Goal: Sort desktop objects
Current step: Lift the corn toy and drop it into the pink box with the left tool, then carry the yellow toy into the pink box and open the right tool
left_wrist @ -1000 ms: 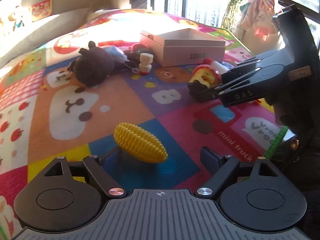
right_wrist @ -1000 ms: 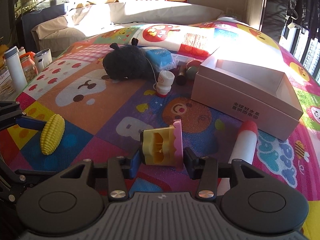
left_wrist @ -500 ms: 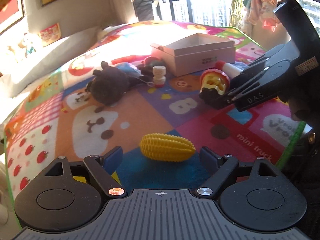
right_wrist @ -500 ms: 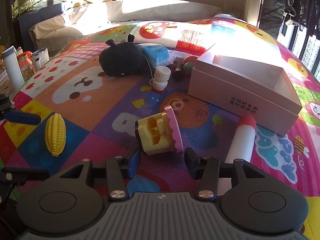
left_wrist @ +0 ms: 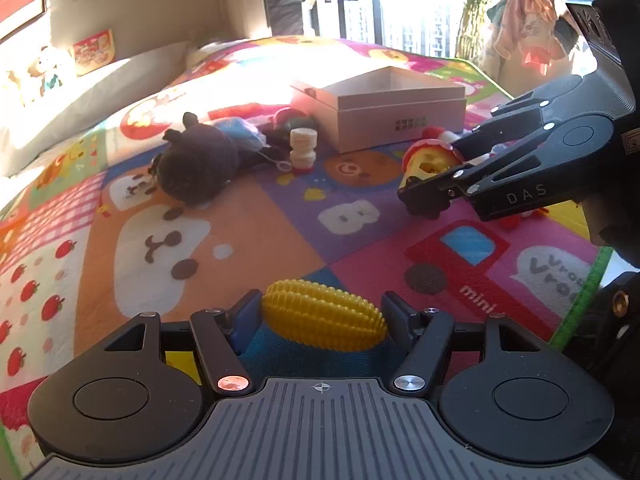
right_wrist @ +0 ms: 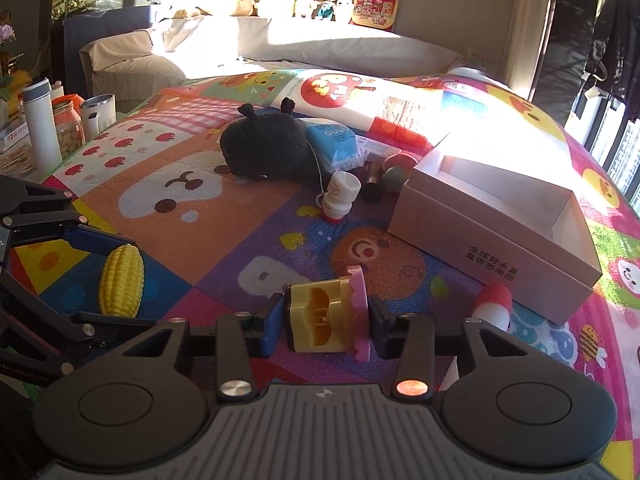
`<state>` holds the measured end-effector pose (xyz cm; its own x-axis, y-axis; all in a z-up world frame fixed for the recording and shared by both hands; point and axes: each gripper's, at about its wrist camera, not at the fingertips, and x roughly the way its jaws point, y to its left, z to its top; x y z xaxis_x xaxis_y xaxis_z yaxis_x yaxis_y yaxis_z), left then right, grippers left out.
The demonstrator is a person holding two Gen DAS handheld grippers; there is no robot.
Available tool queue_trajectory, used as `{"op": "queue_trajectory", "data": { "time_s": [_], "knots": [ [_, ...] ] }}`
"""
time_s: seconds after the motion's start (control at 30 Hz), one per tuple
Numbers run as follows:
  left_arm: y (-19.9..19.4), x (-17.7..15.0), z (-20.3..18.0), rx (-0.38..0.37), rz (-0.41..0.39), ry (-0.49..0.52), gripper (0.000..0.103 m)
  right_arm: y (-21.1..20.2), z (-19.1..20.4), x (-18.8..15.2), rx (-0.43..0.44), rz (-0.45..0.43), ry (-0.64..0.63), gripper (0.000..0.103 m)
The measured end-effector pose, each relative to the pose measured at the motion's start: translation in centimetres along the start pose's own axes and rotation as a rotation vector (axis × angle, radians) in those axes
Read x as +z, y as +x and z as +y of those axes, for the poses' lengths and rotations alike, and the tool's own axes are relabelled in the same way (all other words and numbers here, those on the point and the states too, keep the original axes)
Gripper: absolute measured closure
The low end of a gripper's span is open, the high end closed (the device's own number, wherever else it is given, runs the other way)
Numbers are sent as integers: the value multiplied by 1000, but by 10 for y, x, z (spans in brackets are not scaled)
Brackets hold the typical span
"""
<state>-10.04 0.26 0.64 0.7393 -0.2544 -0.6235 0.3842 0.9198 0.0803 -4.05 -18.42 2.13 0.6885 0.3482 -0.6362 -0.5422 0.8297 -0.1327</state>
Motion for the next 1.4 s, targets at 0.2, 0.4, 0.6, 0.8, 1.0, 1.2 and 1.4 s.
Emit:
{"op": "queue_trajectory", "data": {
  "time_s": [0.2,0.4,0.6,0.8,1.0,1.2,1.4],
  "knots": [
    [-17,47,-21,-34,-147,37,33,-52,-27,-1,58,-27,66,60],
    [5,127,-34,-62,-296,67,33,-116,-84,20,-52,-155,158,60],
    [61,199,-40,-59,-363,70,31,-104,-156,65,-135,-226,290,60],
    [124,216,-9,-32,-260,-74,8,-35,-212,107,-184,-226,362,58],
    [124,159,7,34,-154,-99,5,-22,-209,63,-179,-172,372,29],
    [99,105,-3,45,-104,-107,2,-15,-173,-2,-126,-34,339,18],
    [85,78,-10,-26,-49,-184,2,-4,-149,-35,-256,-15,239,18]
  ]
}}
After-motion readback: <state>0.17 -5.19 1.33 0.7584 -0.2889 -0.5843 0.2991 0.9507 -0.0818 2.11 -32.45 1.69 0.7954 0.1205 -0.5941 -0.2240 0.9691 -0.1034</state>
